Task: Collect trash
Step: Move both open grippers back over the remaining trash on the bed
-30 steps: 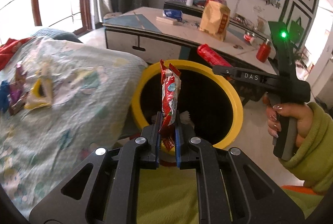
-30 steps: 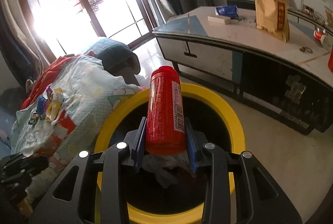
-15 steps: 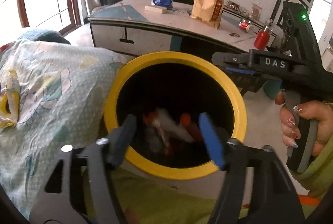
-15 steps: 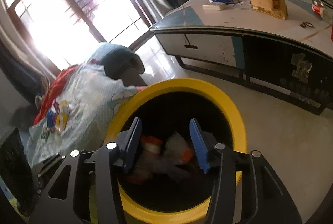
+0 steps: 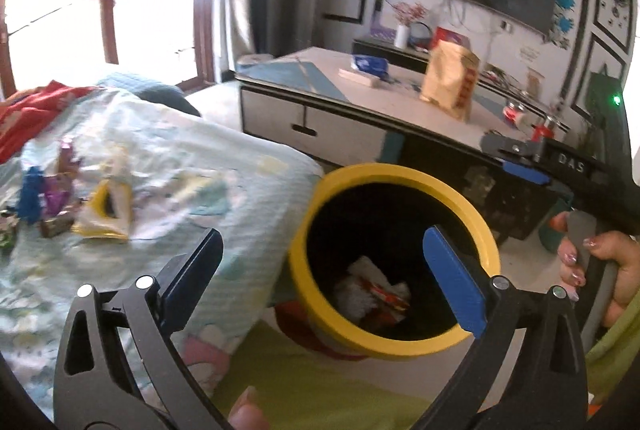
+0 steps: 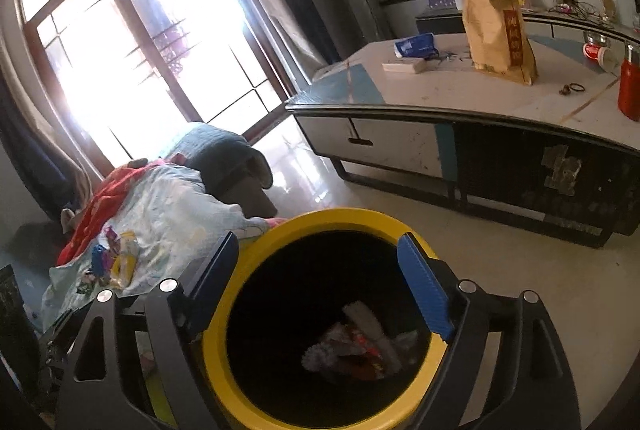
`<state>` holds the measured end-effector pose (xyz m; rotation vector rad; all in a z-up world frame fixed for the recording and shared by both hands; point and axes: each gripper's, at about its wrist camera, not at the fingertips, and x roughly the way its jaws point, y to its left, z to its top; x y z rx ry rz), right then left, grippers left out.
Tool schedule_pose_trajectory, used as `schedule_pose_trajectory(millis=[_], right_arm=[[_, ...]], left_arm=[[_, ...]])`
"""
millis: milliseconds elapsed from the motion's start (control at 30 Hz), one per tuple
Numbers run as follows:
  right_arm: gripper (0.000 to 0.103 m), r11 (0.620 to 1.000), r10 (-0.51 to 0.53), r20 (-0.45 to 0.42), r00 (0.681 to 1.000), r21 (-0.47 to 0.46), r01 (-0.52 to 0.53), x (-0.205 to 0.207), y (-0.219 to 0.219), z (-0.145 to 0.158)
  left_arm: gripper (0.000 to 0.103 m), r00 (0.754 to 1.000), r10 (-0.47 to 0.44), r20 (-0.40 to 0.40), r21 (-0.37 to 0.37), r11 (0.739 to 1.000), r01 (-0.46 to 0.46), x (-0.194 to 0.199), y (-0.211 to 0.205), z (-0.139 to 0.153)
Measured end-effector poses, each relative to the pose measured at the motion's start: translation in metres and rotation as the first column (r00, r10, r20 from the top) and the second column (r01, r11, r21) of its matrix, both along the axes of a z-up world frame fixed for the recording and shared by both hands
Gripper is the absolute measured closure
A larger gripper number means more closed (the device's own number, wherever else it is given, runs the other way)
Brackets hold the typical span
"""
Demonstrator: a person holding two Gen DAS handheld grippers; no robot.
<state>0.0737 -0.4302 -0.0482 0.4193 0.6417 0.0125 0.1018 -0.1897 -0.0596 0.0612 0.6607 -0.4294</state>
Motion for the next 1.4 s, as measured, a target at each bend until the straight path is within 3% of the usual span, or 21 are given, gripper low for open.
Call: schedule_pose_trajectory(millis=[400,633,867,1400], right_arm=[[0.023,0.995,0.088,0.062,0.994,-0.052,-0.085,-0.008,0.046,0.026],[0.023,0.987,0.143,0.043,0.989,-0.087,-0.139,-0.009,0.078,0.032],[0.023,0.967,0.196,0.030,0.980,-0.171,-0.188,-0.012,0.111,0.035],[0.023,0.886,0.414,-0.009,0.910,-0.223,-0.406,-0.010,0.205,0.037]], left_arm=[[0.011,0.988,0.135,0.071,-0.049,0.990,-0.132,-0.011,0.054,0.029],[0.011,0.973,0.218,0.080,-0.067,0.975,-0.213,-0.016,0.084,0.039],[0.011,0.955,0.288,0.072,-0.131,0.952,-0.277,-0.016,0.115,0.048],[0.011,0.906,0.422,0.015,-0.174,0.894,-0.414,-0.008,0.181,0.058]])
